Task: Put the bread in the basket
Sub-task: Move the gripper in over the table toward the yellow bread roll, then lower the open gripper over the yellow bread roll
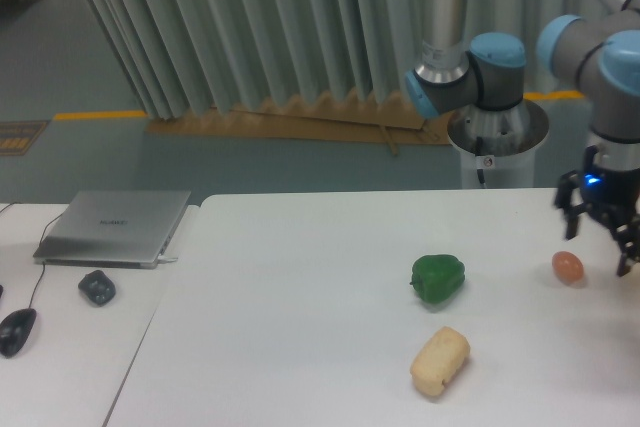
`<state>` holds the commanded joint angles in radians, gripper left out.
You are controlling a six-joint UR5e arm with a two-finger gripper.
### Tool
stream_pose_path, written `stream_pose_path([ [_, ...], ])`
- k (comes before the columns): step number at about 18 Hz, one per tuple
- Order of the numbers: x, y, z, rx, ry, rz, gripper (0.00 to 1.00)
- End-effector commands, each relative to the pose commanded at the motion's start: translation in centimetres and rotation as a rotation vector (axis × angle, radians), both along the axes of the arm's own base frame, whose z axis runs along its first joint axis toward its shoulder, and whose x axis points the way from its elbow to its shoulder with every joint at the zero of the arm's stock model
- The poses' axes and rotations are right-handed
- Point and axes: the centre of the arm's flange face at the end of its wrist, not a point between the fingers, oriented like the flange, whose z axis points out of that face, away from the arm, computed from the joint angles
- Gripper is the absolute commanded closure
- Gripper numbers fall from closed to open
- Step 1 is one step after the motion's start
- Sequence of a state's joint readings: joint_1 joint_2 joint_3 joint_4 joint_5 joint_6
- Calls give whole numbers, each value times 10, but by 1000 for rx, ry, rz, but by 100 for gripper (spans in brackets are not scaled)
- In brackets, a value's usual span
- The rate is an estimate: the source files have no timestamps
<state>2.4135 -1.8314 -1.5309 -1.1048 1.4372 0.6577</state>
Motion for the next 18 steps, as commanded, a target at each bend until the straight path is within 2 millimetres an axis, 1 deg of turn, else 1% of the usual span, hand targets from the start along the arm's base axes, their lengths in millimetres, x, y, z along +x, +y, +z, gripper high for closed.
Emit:
stream_pose_path([
  [1, 18, 17, -6, -4, -5, 28, 0],
  [2, 32, 29, -10, -16, -6, 39, 0],
  [3, 53, 47, -24, -47, 6, 76, 0],
  [4, 68, 65, -41, -76, 46, 123, 0],
  [5, 88, 81, -54, -102, 81, 126, 0],
  [6, 96, 86, -60, -114, 87, 118, 0],
  [9, 128, 102, -76, -137, 79, 56, 0],
  [11, 132, 103, -79, -151, 85, 30, 0],
  [12, 130, 105, -91, -180, 96, 12, 0],
  [13, 131, 107, -96, -197, 111, 8, 0],
  [14, 132, 110, -106, -218, 118, -1, 0],
  [16, 127, 114, -123, -243, 115, -15, 0],
  [18, 126, 116, -126, -247, 115, -16, 0],
])
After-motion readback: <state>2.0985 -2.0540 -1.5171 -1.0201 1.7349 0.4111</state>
